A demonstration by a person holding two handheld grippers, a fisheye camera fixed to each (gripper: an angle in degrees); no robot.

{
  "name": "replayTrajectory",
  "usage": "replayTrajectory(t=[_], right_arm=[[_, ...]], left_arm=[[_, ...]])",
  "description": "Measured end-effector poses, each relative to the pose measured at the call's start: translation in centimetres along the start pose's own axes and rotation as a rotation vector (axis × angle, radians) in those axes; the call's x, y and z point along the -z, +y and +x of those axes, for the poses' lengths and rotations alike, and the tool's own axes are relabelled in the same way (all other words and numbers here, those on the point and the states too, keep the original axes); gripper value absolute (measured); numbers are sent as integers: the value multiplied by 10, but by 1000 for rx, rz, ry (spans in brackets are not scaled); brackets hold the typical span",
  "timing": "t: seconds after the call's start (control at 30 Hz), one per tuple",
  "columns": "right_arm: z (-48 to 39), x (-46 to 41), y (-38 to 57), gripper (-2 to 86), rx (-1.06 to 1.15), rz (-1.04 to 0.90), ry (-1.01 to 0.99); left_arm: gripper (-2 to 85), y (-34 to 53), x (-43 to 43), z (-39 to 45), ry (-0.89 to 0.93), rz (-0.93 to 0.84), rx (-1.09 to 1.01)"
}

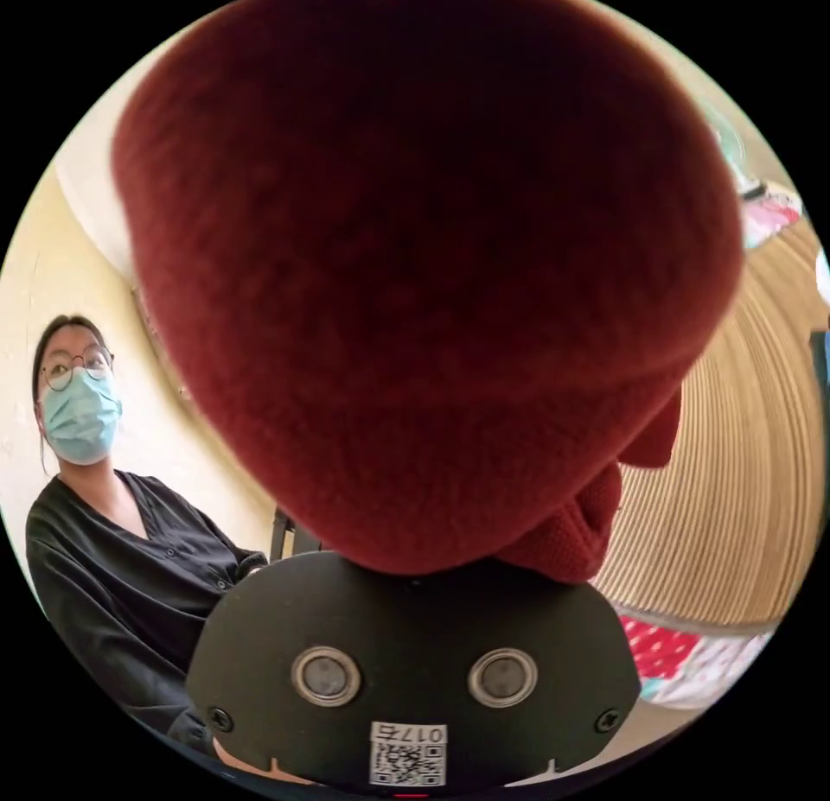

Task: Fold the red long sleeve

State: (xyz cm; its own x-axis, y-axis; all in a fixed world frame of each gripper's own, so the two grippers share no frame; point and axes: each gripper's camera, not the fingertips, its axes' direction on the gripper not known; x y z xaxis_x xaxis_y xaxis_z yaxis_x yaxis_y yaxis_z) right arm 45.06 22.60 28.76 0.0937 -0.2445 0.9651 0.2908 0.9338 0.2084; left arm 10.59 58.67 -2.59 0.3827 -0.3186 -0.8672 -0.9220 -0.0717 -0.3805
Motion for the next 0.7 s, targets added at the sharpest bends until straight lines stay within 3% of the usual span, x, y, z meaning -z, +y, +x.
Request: replayTrajectory(t=[0.13,0.23,0.4,0.47,0.6,0.7], right_arm=[[-30,98,-104,183,157,224,88],[-23,169,-154,177,139,349,217],[56,264,-153,169,-265,472,474],[102,292,-114,164,-597,473,607],[115,318,-66,157,-602,623,449],[110,322,-63,149,-613,617,430]], left_arm=[[85,8,26,-8,15,45,30],[85,15,39,-13,14,70,47],[85,24,51,-26,48,104,98],[85,27,56,-26,61,113,110],[85,31,64,-19,32,112,115],[86,35,67,-15,23,109,125]])
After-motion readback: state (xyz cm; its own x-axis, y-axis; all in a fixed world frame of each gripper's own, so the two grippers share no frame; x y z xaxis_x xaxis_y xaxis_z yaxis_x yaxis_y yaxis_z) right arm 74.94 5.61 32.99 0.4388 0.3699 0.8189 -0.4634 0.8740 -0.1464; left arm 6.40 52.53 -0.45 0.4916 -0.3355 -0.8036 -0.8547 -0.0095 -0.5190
